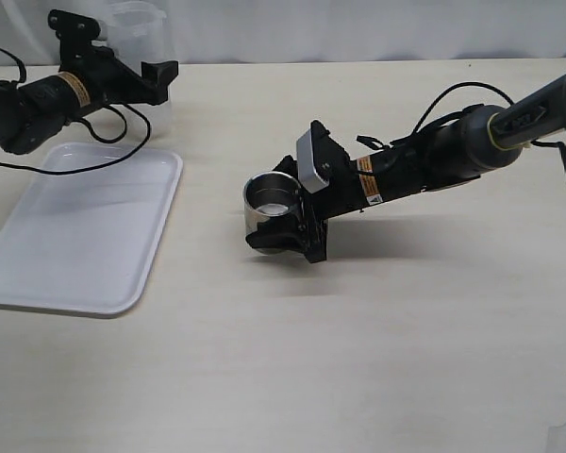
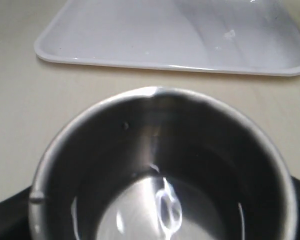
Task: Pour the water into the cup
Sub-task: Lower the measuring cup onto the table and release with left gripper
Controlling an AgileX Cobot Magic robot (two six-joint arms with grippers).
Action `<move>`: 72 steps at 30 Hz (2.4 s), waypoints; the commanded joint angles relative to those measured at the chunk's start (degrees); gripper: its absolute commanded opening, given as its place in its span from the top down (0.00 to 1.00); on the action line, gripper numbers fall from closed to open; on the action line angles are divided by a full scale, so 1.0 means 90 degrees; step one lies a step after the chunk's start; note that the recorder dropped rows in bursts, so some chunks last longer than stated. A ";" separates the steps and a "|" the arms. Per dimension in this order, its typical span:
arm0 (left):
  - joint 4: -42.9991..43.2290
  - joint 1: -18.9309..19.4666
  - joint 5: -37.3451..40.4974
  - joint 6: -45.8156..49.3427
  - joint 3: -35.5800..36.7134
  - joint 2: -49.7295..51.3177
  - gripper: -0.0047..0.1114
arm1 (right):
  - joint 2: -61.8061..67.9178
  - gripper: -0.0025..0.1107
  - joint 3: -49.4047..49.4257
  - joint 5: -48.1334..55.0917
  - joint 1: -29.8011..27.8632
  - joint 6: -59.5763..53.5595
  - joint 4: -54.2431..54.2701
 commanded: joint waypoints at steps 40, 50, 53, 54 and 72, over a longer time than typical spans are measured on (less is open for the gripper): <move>0.0004 0.0020 -0.0593 0.0631 -0.0054 0.0390 0.24 | -0.0040 0.94 -0.0007 -0.0012 0.0004 0.0046 0.0035; 0.0837 0.0213 -0.0550 0.0465 -0.0054 0.0348 0.24 | -0.0040 0.94 -0.0007 -0.0012 0.0004 0.0046 0.0035; 0.1119 0.0354 -0.0548 0.0051 -0.0054 0.0339 0.24 | -0.0040 0.94 -0.0007 -0.0012 0.0004 0.0046 0.0035; 0.1254 0.0406 -0.0548 -0.0093 -0.0054 0.0339 0.24 | -0.0040 0.94 -0.0007 -0.0012 0.0004 0.0046 0.0035; 0.3021 0.0965 -0.0552 -0.1727 -0.0054 0.0057 0.24 | -0.0040 0.94 -0.0007 -0.0012 0.0004 0.0046 0.0023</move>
